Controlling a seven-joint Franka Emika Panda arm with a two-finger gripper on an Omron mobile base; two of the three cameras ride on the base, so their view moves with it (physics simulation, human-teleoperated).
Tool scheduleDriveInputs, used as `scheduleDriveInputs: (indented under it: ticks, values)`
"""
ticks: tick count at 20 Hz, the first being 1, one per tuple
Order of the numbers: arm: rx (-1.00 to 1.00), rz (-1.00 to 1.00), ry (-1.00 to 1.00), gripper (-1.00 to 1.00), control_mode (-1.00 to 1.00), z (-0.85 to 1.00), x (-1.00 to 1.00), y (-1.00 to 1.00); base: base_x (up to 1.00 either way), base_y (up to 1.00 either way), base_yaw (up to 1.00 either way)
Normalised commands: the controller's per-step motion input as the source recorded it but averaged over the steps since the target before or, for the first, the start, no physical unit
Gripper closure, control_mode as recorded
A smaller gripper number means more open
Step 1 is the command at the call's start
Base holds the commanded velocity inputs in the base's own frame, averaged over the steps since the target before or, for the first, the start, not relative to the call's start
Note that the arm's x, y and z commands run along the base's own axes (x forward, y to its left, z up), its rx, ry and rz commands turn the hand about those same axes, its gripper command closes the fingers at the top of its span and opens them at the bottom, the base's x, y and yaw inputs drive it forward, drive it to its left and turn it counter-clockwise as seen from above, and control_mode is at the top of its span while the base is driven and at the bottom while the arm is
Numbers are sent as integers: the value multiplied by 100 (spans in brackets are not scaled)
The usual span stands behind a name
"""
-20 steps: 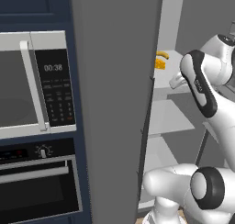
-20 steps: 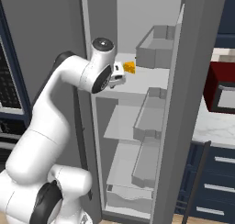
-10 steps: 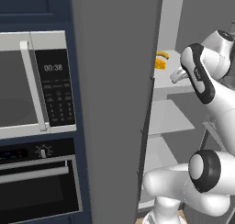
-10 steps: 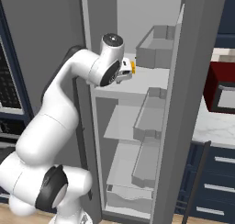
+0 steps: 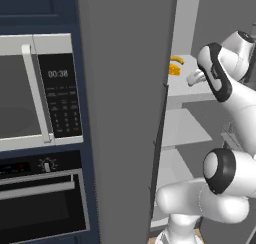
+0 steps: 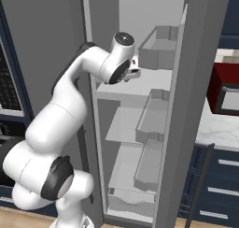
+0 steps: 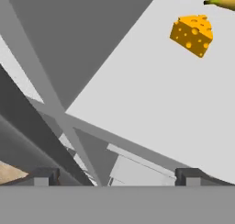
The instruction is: Pick the cheese from the fridge and the cheese grater from the cabinet and place them next to the salad bowl.
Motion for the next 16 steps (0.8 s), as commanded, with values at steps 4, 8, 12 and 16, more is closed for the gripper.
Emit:
scheduleDriveInputs:
  ticks: [4,8,12,16]
  values:
    - [2,0,0,-100,-100,4,40,-15,0,0,0]
    - [2,0,0,-100,-100,11,35,-11,0,0,0]
    - [0,0,0,-100,-100,15,32,-14,0,0,0]
    - [1,0,0,-100,-100,4,23,-7,0,0,0]
